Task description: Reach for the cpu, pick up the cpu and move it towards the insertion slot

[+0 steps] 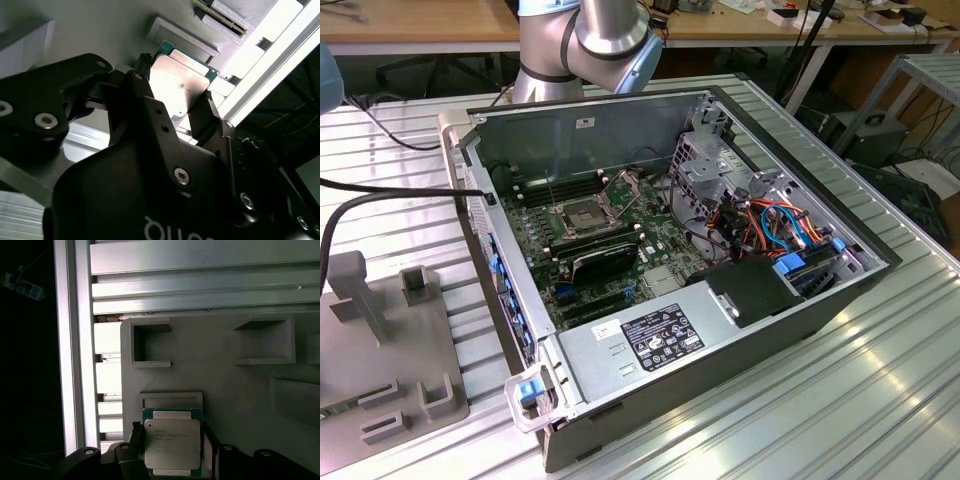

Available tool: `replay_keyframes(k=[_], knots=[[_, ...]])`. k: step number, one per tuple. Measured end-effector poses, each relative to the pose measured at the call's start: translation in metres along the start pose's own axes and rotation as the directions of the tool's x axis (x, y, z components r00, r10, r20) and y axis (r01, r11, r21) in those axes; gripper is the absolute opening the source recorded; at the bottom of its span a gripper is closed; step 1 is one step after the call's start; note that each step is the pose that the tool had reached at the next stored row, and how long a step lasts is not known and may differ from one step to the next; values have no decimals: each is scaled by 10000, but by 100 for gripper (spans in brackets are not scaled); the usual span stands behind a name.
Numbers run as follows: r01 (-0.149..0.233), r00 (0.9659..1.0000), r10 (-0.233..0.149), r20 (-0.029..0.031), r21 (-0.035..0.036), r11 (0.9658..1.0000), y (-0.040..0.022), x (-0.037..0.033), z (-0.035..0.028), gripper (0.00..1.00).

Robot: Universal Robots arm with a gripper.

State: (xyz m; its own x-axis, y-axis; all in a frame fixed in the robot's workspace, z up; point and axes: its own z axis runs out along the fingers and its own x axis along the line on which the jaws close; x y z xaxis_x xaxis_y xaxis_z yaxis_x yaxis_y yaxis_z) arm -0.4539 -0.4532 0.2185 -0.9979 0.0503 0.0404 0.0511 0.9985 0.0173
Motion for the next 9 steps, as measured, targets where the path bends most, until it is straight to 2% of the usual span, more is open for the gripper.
replay_keyframes(k=[9], knots=[[0, 10000, 0, 0, 0, 10000, 4, 10, -236, 55]])
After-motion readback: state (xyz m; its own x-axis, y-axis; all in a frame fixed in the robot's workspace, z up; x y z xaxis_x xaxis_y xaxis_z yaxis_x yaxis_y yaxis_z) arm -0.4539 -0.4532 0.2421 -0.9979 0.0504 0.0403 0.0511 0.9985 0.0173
